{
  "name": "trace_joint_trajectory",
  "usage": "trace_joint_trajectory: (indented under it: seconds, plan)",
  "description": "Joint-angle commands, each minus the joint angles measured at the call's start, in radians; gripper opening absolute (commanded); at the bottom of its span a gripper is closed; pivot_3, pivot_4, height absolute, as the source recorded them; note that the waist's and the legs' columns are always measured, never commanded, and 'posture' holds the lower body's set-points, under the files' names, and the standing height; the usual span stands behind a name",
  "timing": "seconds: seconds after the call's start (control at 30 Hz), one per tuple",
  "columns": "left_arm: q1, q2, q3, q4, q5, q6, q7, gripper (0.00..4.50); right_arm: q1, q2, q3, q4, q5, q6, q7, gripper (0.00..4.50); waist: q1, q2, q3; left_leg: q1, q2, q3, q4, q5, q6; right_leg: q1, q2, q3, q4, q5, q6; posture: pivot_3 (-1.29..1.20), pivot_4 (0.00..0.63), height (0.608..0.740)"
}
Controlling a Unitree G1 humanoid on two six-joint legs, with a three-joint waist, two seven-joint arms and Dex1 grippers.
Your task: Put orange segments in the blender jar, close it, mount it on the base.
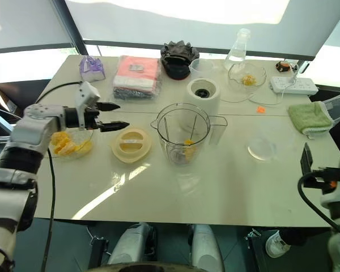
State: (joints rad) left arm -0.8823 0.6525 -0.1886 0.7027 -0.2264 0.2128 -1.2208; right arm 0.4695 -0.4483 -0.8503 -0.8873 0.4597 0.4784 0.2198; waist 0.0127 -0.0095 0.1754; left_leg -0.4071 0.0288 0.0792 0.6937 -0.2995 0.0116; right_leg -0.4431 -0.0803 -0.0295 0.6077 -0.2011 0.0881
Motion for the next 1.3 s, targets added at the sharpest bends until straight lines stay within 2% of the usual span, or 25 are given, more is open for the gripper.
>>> trace_joint_trajectory:
  seconds: [0.03, 0.17, 0.3, 0.4, 0.57, 0.67, 0.9, 1.07, 1.3]
  plan:
    - [-0.114, -0.019, -0.038, 0.190, 0.091, -0.168, -0.117, 4.50, -0.012, -0.145, -0.191, -0.021, 0.288, 0.088, 0.076, 4.46, -0.002, -0.001, 0.000, 0.000, 0.000, 0.000, 0.000, 0.000, 0.000, 0.000, -0.001, 0.000, 0.000, 0.000, 0.000, 0.00, 0.150, 0.740]
    - [-0.225, -0.076, -0.088, 0.404, 0.211, -0.323, -0.130, 4.50, -0.017, -0.338, -0.333, 0.038, 0.662, 0.188, 0.096, 4.46, 0.000, -0.002, 0.001, -0.001, 0.001, -0.001, 0.000, -0.002, 0.003, 0.001, 0.000, 0.000, -0.004, 0.001, -0.001, 0.00, 0.150, 0.740]
    - [-0.271, -0.104, -0.127, 0.512, 0.313, -0.424, -0.109, 4.50, 0.028, -0.465, -0.372, 0.003, 0.975, 0.228, 0.018, 4.46, 0.001, -0.003, 0.000, -0.001, 0.001, -0.001, -0.003, -0.002, 0.004, 0.001, 0.000, -0.001, -0.008, 0.001, -0.001, 0.00, 0.150, 0.740]
    - [-0.281, -0.120, -0.139, 0.552, 0.367, -0.469, -0.086, 4.50, 0.051, -0.536, -0.367, -0.029, 1.137, 0.219, -0.061, 4.46, 0.001, -0.007, 0.001, -0.001, 0.001, -0.001, -0.006, -0.003, 0.005, 0.001, 0.000, -0.001, -0.011, 0.001, 0.000, 0.00, 0.150, 0.740]
    - [-0.278, -0.145, -0.135, 0.578, 0.414, -0.498, -0.067, 4.50, 0.079, -0.608, -0.345, -0.075, 1.301, 0.211, -0.141, 4.46, 0.004, -0.012, 0.002, -0.002, 0.002, -0.001, -0.006, -0.003, 0.005, 0.001, -0.001, -0.001, -0.012, 0.001, 0.000, 0.00, 0.150, 0.740]
    - [-0.268, -0.152, -0.137, 0.585, 0.439, -0.511, -0.044, 4.50, 0.103, -0.638, -0.311, -0.117, 1.362, 0.220, -0.155, 4.46, 0.004, -0.016, 0.002, -0.002, 0.002, -0.001, -0.006, -0.003, 0.005, 0.001, -0.002, -0.001, -0.012, 0.001, 0.000, 0.00, 0.150, 0.740]
    - [-0.251, -0.170, -0.125, 0.594, 0.462, -0.502, 0.000, 4.50, 0.114, -0.697, -0.177, -0.160, 1.363, 0.271, -0.151, 4.46, 0.002, -0.019, 0.001, -0.002, 0.003, -0.001, -0.006, -0.003, 0.005, 0.002, -0.002, -0.001, -0.012, 0.002, 0.000, 0.00, 0.150, 0.740]
    - [-0.245, -0.184, -0.141, 0.606, 0.501, -0.487, 0.039, 4.50, 0.067, -0.707, -0.026, -0.160, 1.298, 0.276, -0.163, 4.46, 0.002, -0.019, 0.001, -0.001, 0.003, -0.001, -0.006, -0.003, 0.005, 0.002, -0.001, -0.001, -0.011, 0.002, 0.000, 0.00, 0.150, 0.740]
    - [-0.230, -0.204, -0.174, 0.627, 0.574, -0.477, 0.100, 4.50, 0.020, -0.697, 0.077, -0.160, 1.229, 0.260, -0.177, 4.46, 0.003, -0.020, -0.002, 0.000, 0.003, -0.001, -0.005, -0.003, 0.005, 0.003, -0.001, -0.001, -0.011, 0.002, 0.000, 0.00, 0.150, 0.740]
